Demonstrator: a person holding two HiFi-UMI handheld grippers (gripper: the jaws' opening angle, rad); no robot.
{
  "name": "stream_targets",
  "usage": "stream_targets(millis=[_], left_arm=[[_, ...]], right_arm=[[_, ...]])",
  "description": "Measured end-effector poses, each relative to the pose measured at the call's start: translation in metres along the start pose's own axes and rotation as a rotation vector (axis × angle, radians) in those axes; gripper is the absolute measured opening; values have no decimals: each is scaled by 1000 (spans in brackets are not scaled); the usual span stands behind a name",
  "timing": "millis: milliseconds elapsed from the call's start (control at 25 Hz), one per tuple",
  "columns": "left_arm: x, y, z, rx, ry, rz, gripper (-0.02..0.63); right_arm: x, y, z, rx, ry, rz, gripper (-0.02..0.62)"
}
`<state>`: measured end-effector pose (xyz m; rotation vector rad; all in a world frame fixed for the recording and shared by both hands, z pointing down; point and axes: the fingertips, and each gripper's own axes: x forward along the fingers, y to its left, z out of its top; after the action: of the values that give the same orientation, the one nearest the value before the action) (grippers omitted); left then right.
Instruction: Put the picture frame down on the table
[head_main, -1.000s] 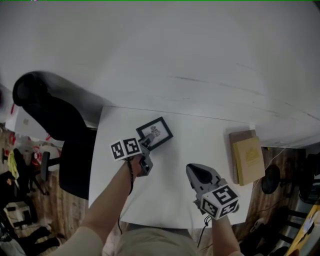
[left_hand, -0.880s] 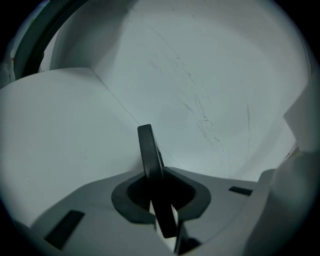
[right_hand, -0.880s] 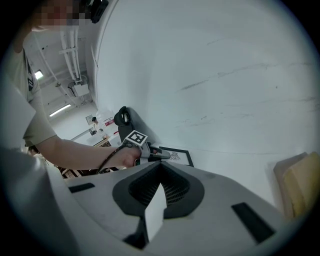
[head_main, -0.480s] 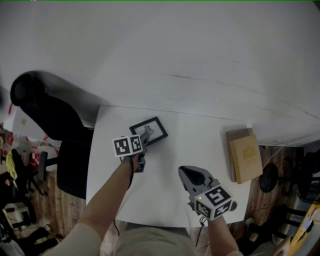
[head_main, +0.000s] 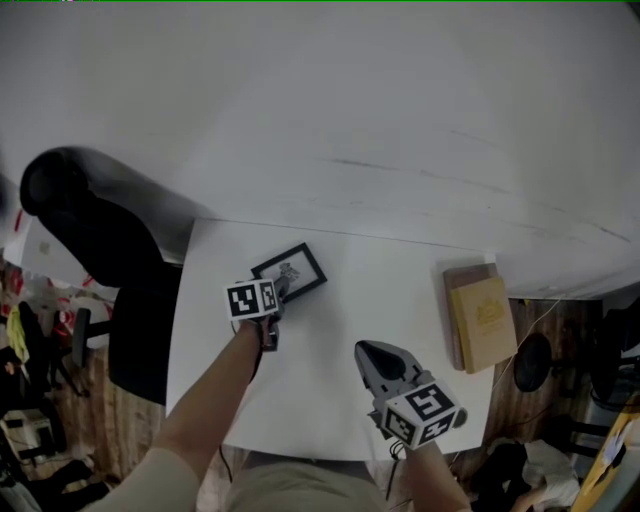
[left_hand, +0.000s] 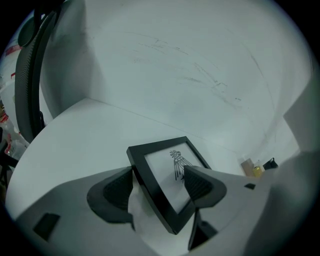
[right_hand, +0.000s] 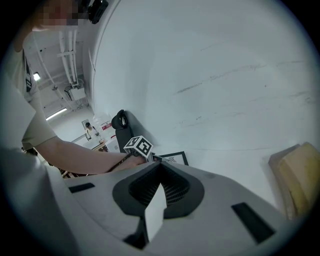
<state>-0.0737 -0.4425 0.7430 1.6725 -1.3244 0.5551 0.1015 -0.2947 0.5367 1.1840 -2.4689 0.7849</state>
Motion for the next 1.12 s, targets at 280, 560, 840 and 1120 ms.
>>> stream_targets(millis=[280,560,840,1120], left_arm=[[-8,-1,3,8,-11,26,339],[-57,-29,35,105,-142,-39,330],[-145,-64,73,119,-375,-147,127],[-238,-104,85,313,-548,-214,109]], right_arm=[[-7,-2,5,-5,-15,-5,23],[-22,10,37,-120,-73,-45,23],[-59,24,91,-190,-205,-85,23],[-110,37,137,-256,-341,-148,23]])
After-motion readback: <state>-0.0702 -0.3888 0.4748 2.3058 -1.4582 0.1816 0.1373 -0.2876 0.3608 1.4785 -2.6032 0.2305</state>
